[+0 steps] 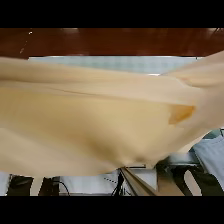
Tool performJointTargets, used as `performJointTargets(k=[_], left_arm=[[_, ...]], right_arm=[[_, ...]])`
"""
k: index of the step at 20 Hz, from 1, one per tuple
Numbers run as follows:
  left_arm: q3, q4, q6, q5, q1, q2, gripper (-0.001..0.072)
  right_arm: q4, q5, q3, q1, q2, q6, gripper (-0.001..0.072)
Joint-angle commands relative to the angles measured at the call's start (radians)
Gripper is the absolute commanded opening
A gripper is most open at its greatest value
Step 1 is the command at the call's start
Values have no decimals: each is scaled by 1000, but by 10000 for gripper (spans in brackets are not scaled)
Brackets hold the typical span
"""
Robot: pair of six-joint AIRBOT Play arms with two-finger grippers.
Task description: Fold the shirts.
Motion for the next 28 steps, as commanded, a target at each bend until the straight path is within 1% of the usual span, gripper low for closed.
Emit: performJointTargets(k=[1,2,3,4,5,7,9,12,15,18,19,21,24,28], left_arm=[[-84,23,-23,-142,0,-51,24],[-143,23,-6,-119,0,-69,24],[-217,22,21,-74,0,-91,24],[-286,21,29,-20,0,-115,23],[-352,21,37,43,-2,-150,24],[-441,18,88,147,-2,-240,24],[-463,17,131,210,-3,-358,24],[-463,-65,203,320,-5,-525,24],[-463,-173,301,459,-43,-678,24],[-463,-191,356,578,-116,-816,24],[-463,-191,372,610,-137,-862,24],[-462,-192,374,648,-164,-943,24],[-462,-191,374,642,-187,-1025,24],[-462,-188,369,642,-177,-1057,24]], right_arm=[[-117,199,3,56,-120,-27,43],[-152,198,3,110,-181,-31,43],[-178,191,3,165,-245,-35,43],[-192,169,3,218,-314,-39,43],[-207,119,3,260,-391,-40,43],[-211,0,3,293,-540,-37,43],[-213,-99,3,284,-674,-16,44],[-210,-251,3,253,-822,55,44],[-206,-412,3,244,-912,80,44],[-206,-518,3,244,-985,110,44],[-206,-531,3,244,-1008,114,44],[-207,-533,3,244,-1062,123,44],[-207,-526,3,244,-1136,127,44],[-232,-454,3,244,-1181,142,44]])
